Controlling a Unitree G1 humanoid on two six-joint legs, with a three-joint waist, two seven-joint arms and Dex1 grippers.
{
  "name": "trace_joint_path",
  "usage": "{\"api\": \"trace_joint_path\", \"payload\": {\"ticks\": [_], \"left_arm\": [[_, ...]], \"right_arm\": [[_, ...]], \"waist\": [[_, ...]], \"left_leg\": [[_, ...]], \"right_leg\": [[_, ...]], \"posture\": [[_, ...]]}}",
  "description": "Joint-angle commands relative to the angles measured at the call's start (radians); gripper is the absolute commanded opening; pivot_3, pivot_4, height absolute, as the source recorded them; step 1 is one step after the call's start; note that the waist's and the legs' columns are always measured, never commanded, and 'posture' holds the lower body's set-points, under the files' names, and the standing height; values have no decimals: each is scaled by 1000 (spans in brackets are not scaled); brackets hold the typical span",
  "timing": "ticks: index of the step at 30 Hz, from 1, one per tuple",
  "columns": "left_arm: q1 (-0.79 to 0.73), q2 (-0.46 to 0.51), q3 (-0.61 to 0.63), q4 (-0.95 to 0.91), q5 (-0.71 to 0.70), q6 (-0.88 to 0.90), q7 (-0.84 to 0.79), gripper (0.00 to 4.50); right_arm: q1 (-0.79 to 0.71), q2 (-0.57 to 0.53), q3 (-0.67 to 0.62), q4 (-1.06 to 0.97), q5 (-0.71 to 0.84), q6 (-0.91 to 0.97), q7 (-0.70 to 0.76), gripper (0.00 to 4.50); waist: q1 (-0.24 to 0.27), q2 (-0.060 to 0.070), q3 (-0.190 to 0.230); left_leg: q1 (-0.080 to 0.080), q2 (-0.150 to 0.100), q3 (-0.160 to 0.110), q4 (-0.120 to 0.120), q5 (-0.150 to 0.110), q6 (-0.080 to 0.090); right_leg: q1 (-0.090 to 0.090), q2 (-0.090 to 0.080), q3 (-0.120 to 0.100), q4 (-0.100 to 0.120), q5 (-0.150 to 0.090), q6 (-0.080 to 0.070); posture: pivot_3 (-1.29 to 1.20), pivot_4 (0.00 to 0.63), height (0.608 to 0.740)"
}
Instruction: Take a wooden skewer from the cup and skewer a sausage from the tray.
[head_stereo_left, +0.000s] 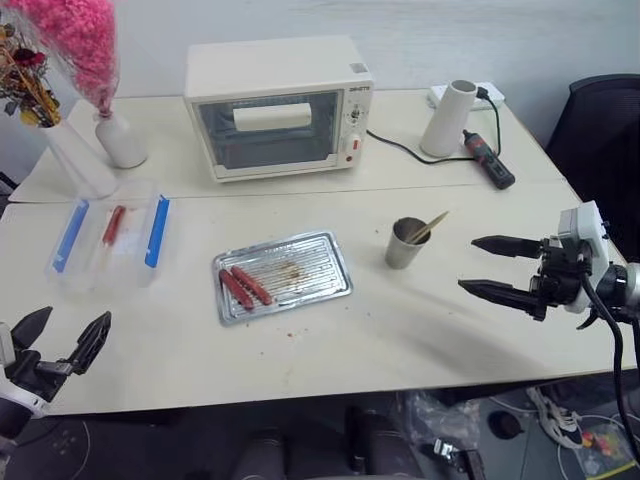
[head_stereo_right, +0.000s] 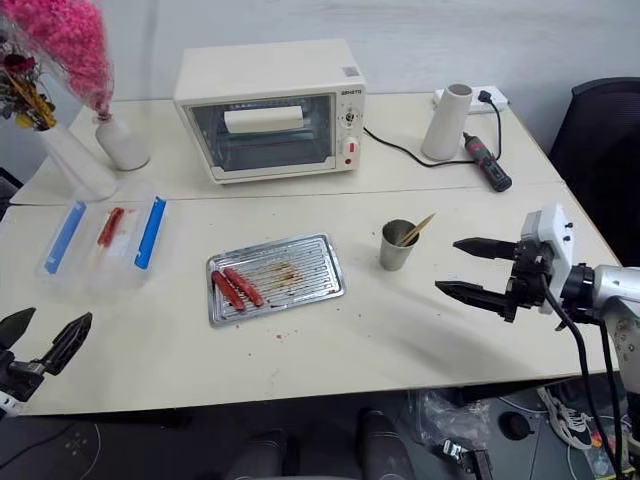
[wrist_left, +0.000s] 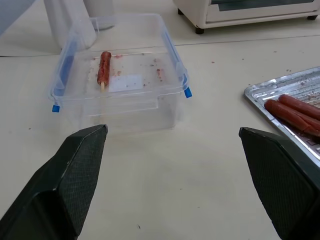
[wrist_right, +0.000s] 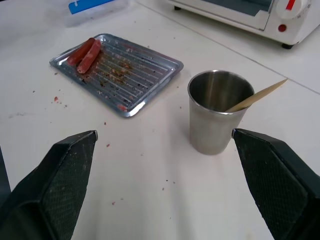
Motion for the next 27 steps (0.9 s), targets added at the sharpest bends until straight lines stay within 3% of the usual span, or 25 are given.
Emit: {"api": "trace_joint_path", "payload": {"ticks": [1, 13, 20, 27], "left_arm": [[14, -1, 29, -20, -8, -27, 0, 4473], [5, -3, 23, -16, -11, -32, 13, 4473], [-27, 44, -20, -52, -73, 18, -18, 4473], [-140, 259, -51, -75, -269, 146, -114, 4473]], "right_arm": [[-13, -16, -9, -9, 2, -25, 11, 4500], [-32, -9, -11, -12, 4, -24, -1, 4500], [-47, 2, -16, -1, -4, 9, -78, 4500], [-93, 68, -28, -4, 36, 102, -219, 4500]], "waist": [[0, 0, 0], [0, 0, 0], [0, 0, 0], [1, 0, 0]], "left_leg": [[0, 0, 0, 0, 0, 0], [0, 0, 0, 0, 0, 0], [0, 0, 0, 0, 0, 0], [0, 0, -1, 0, 0, 0]], "right_leg": [[0, 0, 0, 0, 0, 0], [0, 0, 0, 0, 0, 0], [0, 0, 0, 0, 0, 0], [0, 0, 0, 1, 0, 0]], "posture": [[0, 150, 740], [0, 150, 740], [0, 150, 740], [0, 150, 740]]}}
